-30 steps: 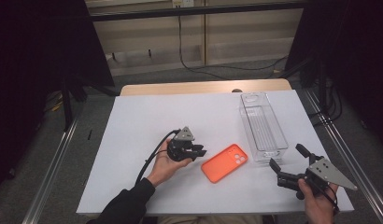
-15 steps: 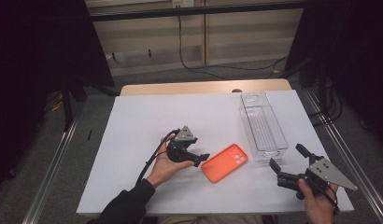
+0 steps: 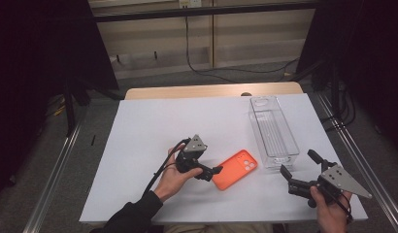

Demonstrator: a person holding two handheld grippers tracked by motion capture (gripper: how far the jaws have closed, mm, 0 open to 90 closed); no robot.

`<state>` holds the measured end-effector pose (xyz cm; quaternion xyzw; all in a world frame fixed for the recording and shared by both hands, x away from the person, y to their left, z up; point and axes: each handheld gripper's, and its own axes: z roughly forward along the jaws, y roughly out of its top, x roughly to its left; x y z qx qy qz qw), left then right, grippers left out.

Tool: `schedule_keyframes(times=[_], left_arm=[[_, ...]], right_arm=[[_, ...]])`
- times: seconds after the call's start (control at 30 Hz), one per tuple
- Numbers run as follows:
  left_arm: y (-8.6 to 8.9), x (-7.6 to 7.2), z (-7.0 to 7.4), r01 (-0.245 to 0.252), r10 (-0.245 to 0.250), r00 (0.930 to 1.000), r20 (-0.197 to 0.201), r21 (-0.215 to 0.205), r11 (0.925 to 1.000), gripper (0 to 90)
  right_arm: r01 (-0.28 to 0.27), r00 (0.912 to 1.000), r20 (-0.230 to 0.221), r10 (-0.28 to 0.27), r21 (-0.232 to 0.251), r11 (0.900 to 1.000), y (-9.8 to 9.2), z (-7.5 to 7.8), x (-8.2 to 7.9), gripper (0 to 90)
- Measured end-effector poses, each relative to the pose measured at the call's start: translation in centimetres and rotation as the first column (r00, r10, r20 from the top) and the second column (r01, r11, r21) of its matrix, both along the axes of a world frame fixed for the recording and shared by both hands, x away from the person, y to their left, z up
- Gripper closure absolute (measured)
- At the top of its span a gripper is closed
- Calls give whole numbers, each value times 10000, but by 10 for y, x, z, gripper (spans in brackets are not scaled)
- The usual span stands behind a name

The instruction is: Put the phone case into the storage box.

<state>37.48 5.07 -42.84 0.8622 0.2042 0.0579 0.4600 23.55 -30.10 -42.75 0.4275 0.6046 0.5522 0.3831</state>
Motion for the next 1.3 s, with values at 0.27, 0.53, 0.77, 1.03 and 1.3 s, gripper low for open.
schedule_keyframes(times=[0.27, 0.53, 0.77, 1.03, 1.3], left_arm=[[-15, 3, -6, 196, -199, 9977, -649, -53, 9998, 58], [-36, 0, -8, 434, -394, 9951, -909, 427, 9981, 56], [-44, 3, -11, 424, -359, 9942, -1011, 625, 9971, 54], [-55, 1, -15, 619, -539, 9926, -1085, 721, 9955, 46], [-65, 0, -19, 460, -320, 9930, -1141, 1223, 9914, 50]], right_arm=[[18, 10000, -12, -18, -14, 10000, 0, 0, 0, 0], [17, 10000, -7, -17, -19, 10000, 0, 0, 0, 0], [31, 10000, 0, -31, -56, 10000, -1, 0, 0, 0], [28, 10000, -5, -28, -40, 10000, 0, 0, 1, 0], [16, 10000, 13, -16, -63, 10000, 0, 0, 1, 0]])
